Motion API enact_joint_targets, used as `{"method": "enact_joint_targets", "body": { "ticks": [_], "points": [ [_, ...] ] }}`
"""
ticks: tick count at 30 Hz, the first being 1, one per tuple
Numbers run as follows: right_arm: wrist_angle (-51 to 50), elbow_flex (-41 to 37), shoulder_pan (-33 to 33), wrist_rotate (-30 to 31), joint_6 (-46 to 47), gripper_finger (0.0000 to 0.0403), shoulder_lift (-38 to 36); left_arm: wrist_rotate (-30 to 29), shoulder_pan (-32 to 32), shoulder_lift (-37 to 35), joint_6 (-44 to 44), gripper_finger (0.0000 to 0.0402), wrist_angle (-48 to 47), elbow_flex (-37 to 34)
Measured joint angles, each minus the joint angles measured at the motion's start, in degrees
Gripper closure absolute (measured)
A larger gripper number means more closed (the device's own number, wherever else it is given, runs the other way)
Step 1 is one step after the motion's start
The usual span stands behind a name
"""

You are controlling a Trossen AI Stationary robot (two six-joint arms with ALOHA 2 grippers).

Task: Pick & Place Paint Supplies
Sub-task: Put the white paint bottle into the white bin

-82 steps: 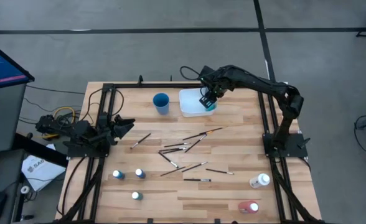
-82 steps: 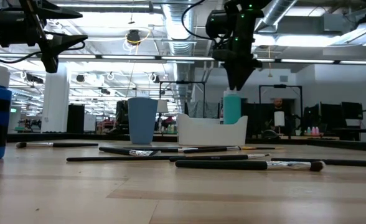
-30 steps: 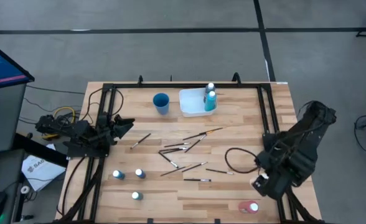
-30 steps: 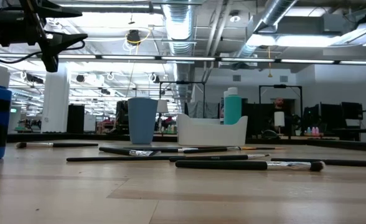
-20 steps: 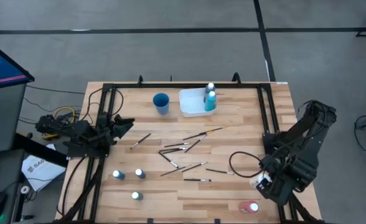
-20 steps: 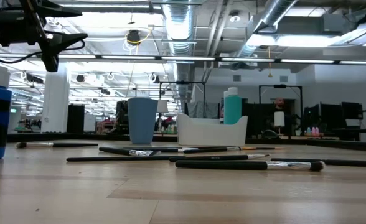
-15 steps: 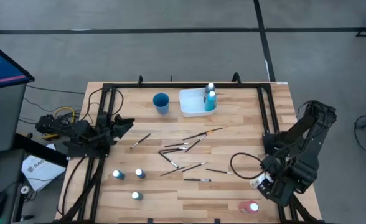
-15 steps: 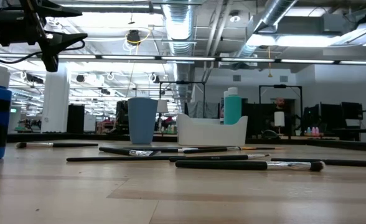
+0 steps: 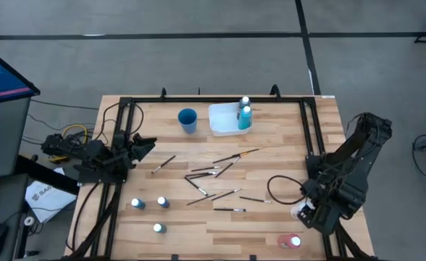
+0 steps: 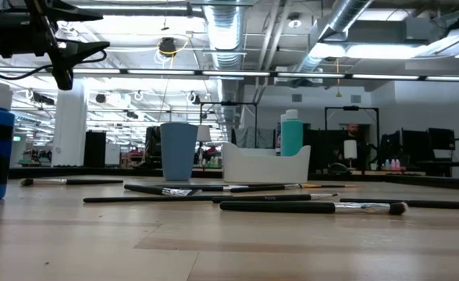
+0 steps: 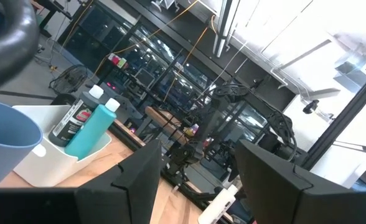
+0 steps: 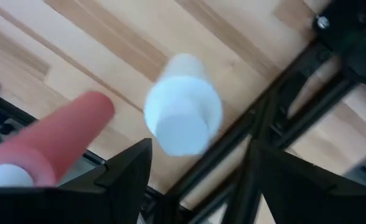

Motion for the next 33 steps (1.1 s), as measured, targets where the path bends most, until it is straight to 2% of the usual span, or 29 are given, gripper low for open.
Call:
{"method": "enact_joint_targets", "body": {
  "ticks": [6, 15, 33],
  "points": [
    [5.35, -3.95, -0.39, -0.02, -1.08, 0.0138, -0.24, 0.0, -0.02, 0.0, 0.0, 0.0202, 0.04, 0.0],
    [4.32, -4.42, -1.58, 0.12, -2.5, 0.0144, -1.13, -1.02, 0.0, 0.0, 0.0, 0.0202, 0.07, 0.0],
    [4.54, -4.4, -4.17, -0.17, -8.16, 0.0285, -1.22, -1.25, -0.01, 0.0, 0.0, 0.0202, 0.06, 0.0]
  ]
}}
